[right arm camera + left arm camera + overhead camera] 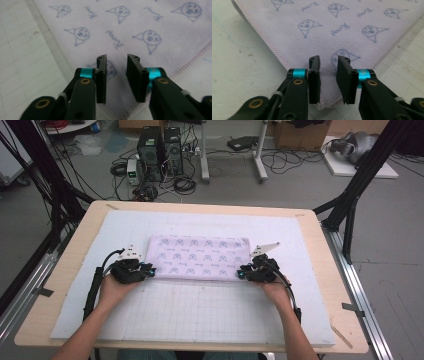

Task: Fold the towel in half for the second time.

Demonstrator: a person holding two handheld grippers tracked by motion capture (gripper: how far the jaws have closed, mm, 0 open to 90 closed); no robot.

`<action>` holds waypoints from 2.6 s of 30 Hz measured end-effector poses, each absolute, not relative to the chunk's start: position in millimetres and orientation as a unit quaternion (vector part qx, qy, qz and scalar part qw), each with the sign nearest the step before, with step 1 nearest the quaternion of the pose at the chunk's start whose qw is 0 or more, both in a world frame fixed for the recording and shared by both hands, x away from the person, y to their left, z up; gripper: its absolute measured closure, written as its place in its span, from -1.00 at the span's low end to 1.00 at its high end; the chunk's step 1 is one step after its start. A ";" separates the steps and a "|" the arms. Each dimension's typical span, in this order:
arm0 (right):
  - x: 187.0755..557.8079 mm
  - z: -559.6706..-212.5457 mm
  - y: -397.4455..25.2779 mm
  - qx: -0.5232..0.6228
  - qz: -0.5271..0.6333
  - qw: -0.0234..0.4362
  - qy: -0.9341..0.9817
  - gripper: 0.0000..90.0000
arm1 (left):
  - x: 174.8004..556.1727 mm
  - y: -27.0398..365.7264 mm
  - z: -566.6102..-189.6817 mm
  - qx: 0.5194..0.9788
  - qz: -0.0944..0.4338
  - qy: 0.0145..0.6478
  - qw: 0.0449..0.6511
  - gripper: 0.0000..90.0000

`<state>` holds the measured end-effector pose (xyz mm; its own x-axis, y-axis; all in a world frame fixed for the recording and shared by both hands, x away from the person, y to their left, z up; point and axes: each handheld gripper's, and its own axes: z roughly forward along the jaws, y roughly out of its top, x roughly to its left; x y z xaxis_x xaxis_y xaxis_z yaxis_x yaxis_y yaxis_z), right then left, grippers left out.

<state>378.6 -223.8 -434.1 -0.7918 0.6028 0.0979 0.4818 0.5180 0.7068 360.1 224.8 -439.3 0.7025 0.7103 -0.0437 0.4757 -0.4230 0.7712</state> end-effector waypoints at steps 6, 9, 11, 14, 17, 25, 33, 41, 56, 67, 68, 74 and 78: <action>374.1 -426.4 -221.1 0.325 0.401 0.099 0.851 -0.08 | 356.1 225.5 -433.6 0.822 0.149 0.362 0.413 0.11; 370.3 -421.9 -221.0 0.325 0.412 0.104 0.845 -0.23 | 353.6 226.9 -429.4 0.816 0.149 0.364 0.424 -0.05; 367.7 -418.8 -221.8 0.329 0.419 0.107 0.840 -0.34 | 351.1 227.4 -426.3 0.813 0.149 0.363 0.429 -0.14; 363.4 -414.2 -222.8 0.331 0.424 0.109 0.836 -0.46 | 347.0 226.5 -422.6 0.813 0.150 0.361 0.432 -0.25; 358.3 -410.8 -222.0 0.329 0.425 0.109 0.836 -0.57 | 342.7 226.0 -421.0 0.815 0.152 0.361 0.427 -0.35; 341.5 -403.9 -228.0 0.323 0.434 0.118 0.833 -0.67 | 329.5 229.8 -412.9 0.818 0.159 0.355 0.424 -0.48; 326.4 -398.6 -237.8 0.319 0.442 0.123 0.829 -0.69 | 312.8 236.8 -410.6 0.816 0.168 0.350 0.428 -0.51; 309.2 -399.1 -249.2 0.321 0.448 0.129 0.824 -0.72 | 300.9 242.9 -412.2 0.812 0.168 0.351 0.434 -0.51; 280.4 -404.6 -266.2 0.327 0.457 0.139 0.815 -0.73 | 278.2 255.9 -414.8 0.805 0.176 0.358 0.440 -0.52; 262.7 -409.2 -274.0 0.328 0.460 0.138 0.814 -0.73 | 264.8 262.0 -414.4 0.801 0.181 0.358 0.444 -0.52; 261.7 -410.0 -274.8 0.328 0.460 0.138 0.813 -0.73 | 263.8 262.7 -414.6 0.802 0.181 0.357 0.442 -0.52; 254.6 -414.2 -279.7 0.334 0.460 0.138 0.811 -0.73 | 257.0 262.4 -416.3 0.802 0.181 0.355 0.444 -0.52; 251.6 -417.0 -281.4 0.333 0.463 0.137 0.810 -0.73 | 254.7 260.6 -416.6 0.803 0.182 0.354 0.444 -0.52</action>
